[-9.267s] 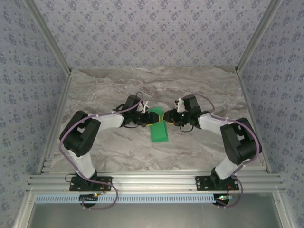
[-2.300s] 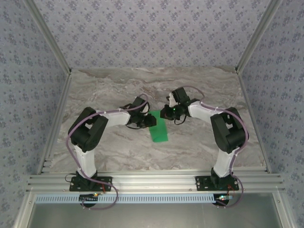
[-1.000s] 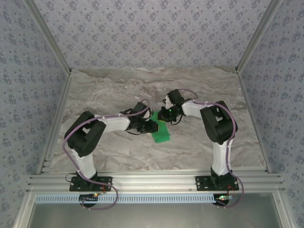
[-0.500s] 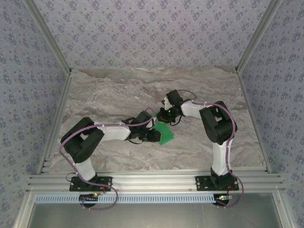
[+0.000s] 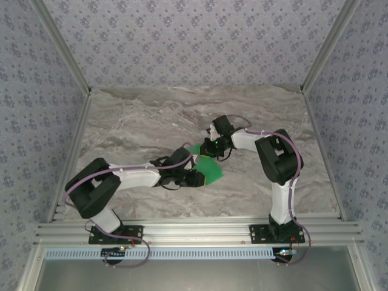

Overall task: Fold a paper plane with a square sheet of paper (fold left side to right side)
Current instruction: First fold the square sheet of paper in half at the center of the table.

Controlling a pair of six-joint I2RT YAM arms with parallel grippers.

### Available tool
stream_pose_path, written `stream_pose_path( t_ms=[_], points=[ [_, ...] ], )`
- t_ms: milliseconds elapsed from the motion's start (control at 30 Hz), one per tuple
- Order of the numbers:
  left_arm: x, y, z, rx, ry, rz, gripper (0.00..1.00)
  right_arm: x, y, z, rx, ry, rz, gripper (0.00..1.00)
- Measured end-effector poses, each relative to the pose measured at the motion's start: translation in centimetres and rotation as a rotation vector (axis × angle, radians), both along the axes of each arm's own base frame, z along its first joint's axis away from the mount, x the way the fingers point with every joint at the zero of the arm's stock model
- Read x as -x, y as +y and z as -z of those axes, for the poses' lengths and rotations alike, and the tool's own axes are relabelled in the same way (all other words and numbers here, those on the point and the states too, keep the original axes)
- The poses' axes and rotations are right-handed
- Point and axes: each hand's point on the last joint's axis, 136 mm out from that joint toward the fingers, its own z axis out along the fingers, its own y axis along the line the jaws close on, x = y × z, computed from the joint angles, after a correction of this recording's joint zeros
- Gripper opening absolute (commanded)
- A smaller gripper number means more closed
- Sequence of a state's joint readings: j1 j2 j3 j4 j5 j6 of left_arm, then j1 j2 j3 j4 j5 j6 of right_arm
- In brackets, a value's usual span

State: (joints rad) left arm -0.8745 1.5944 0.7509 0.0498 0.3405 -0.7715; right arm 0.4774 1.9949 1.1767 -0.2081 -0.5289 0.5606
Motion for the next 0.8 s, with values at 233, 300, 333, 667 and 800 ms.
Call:
stream_pose_path(
  t_ms=[233, 300, 333, 667, 800],
  points=[
    [-1.2, -0.2, -0.2, 0.025, -0.008, -0.023, 0.32, 0.0, -1.1, 0.0, 0.005, 0.001, 0.023, 0.10],
    [-1.5, -0.6, 0.7, 0.021, 0.002, -0.020, 0.31, 0.0, -1.0, 0.0, 0.004, -0.001, 0.022, 0.10],
    [-1.7, -0.8, 1.1, 0.017, 0.007, -0.021, 0.31, 0.0, -1.0, 0.0, 0.003, -0.003, 0.022, 0.10],
    [-2.3, -1.8, 2.5, 0.021, 0.021, -0.015, 0.30, 0.0, -1.0, 0.0, 0.001, -0.004, 0.026, 0.10],
    [-2.3, -1.9, 2.5, 0.019, 0.019, -0.015, 0.30, 0.0, -1.0, 0.0, 0.001, -0.003, 0.026, 0.10]
  ],
)
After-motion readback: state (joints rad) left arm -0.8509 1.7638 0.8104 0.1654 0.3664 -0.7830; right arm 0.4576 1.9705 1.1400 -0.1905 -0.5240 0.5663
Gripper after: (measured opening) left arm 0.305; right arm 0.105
